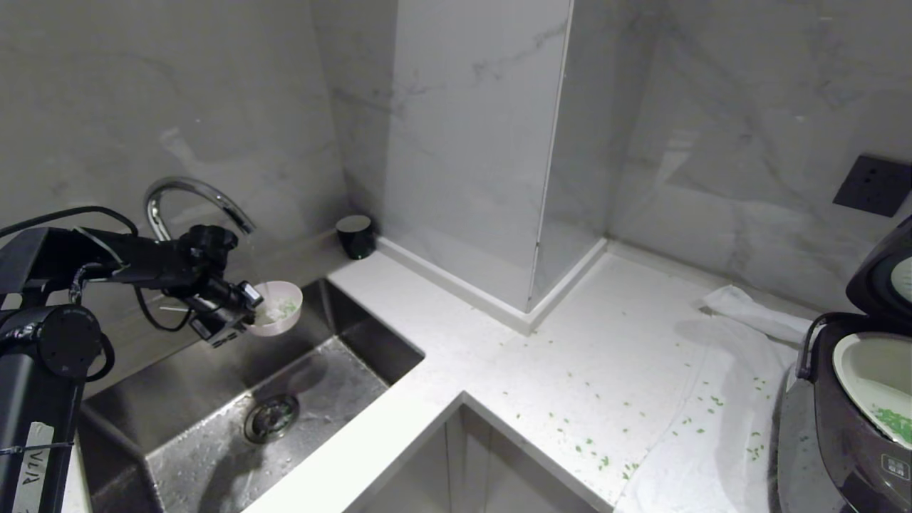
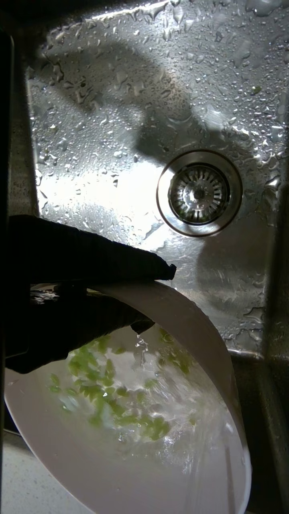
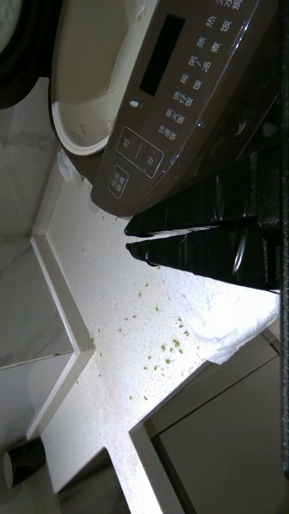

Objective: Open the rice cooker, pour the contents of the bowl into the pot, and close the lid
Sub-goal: Fill a bowl with water from the tap

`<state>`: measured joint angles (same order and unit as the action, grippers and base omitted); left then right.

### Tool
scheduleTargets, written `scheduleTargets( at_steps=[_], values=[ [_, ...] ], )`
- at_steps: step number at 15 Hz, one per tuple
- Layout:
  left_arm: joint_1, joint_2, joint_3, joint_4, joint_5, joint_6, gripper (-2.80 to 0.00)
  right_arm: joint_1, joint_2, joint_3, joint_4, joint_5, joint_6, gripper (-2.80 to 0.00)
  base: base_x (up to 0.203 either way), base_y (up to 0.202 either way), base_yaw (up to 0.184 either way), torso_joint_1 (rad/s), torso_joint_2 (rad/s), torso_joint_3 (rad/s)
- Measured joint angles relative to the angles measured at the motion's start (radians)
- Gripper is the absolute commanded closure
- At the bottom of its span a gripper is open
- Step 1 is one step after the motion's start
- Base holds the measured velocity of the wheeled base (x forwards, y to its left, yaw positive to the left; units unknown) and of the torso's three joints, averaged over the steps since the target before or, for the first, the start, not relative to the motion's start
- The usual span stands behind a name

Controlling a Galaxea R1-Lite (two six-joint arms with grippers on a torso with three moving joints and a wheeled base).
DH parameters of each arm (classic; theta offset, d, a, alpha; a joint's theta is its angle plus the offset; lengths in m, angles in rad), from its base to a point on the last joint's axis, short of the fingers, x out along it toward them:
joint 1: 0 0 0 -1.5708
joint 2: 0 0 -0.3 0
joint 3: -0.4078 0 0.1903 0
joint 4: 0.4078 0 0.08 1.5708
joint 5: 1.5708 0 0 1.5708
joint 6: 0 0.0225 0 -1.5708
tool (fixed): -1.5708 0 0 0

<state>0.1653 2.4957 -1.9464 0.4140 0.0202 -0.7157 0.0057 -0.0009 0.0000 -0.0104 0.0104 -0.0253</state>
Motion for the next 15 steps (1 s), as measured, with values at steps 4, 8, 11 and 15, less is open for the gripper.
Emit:
scheduleTargets(
  at_steps=[4,8,11,15],
  values=[
    [0.000,0.000,0.000,0.000,-0.001,-0.004,0.00,0.000,0.000,0.000,0.000,0.000,0.000,0.00,0.000,0.000,0.000,0.000,0.00,0.000],
    [0.002,-0.002,0.000,0.002,-0.001,-0.001,0.00,0.000,0.000,0.000,0.000,0.000,0.000,0.00,0.000,0.000,0.000,0.000,0.00,0.000],
    [0.001,-0.003,0.000,0.001,-0.001,-0.002,0.00,0.000,0.000,0.000,0.000,0.000,0.000,0.00,0.000,0.000,0.000,0.000,0.00,0.000],
    [0.001,-0.004,0.000,0.001,-0.004,-0.005,0.00,0.000,0.000,0.000,0.000,0.000,0.000,0.00,0.000,0.000,0.000,0.000,0.00,0.000]
  ],
)
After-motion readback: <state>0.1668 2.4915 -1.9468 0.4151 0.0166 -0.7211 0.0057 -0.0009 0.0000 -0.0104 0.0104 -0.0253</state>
